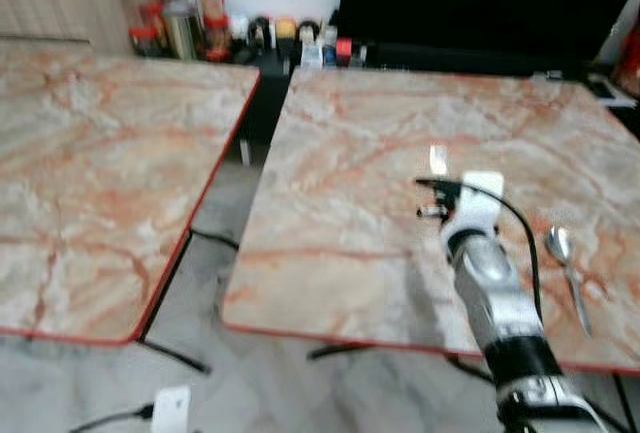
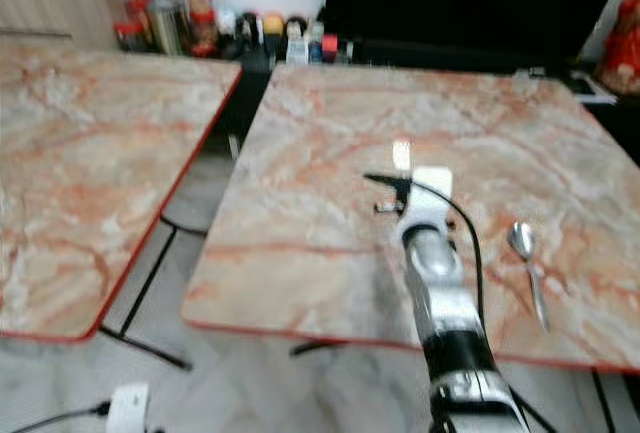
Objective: Setting the table
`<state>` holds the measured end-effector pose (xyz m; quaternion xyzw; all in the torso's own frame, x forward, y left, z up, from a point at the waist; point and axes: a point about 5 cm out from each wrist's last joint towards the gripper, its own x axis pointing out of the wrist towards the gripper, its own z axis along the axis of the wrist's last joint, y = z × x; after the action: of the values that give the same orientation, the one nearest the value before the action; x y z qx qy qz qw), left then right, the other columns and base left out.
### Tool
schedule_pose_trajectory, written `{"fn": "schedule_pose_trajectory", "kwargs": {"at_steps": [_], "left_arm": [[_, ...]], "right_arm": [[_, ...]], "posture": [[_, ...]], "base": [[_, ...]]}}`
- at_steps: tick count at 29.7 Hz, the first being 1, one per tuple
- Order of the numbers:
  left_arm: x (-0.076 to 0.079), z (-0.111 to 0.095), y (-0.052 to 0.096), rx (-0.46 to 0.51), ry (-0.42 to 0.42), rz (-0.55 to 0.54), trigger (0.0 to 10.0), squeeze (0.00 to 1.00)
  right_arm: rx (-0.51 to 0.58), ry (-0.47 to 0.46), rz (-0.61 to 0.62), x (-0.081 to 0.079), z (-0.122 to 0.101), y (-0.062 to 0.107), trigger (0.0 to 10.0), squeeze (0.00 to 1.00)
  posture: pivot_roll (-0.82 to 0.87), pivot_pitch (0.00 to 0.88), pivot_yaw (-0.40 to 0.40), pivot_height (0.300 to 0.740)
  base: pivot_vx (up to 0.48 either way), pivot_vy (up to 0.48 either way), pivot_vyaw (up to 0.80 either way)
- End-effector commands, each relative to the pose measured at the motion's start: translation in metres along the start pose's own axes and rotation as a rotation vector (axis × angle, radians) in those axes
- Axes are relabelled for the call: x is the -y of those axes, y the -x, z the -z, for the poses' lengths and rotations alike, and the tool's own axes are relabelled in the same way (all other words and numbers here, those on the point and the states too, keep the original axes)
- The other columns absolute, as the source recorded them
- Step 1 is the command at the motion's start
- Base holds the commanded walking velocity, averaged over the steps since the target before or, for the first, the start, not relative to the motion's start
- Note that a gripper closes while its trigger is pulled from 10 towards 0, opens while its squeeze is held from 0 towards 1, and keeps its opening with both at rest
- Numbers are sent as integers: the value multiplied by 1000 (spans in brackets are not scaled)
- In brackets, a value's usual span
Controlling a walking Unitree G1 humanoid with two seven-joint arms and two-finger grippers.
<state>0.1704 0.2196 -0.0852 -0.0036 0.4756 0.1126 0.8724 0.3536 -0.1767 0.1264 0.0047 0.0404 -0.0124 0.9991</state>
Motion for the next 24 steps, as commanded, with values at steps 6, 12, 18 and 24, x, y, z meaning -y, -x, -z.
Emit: {"fn": "schedule_pose_trajectory", "kwargs": {"at_steps": [6, 12, 18, 24], "left_arm": [[4, 9, 1, -37, 6, 13, 10000, 0], [3, 10, 1, -41, 9, 10, 10000, 0], [3, 10, 1, -39, 8, 9, 10000, 0], [4, 9, 1, -35, 5, 7, 10000, 0]], "right_arm": [[21, 2, 16, 5, -1, 1, 10000, 0], [36, -1, 2, 1, -3, 1, 10000, 0], [41, 0, -1, -1, -3, 1, 10000, 0], [47, 0, -4, -3, -2, 1, 10000, 0]], "posture": [[34, 0, -27, 728], [39, 0, -27, 728], [41, 0, -26, 728], [49, 0, -24, 728]], "base": [[0, 480, 0], [0, 480, 0], [0, 480, 0], [0, 480, 0]]}}
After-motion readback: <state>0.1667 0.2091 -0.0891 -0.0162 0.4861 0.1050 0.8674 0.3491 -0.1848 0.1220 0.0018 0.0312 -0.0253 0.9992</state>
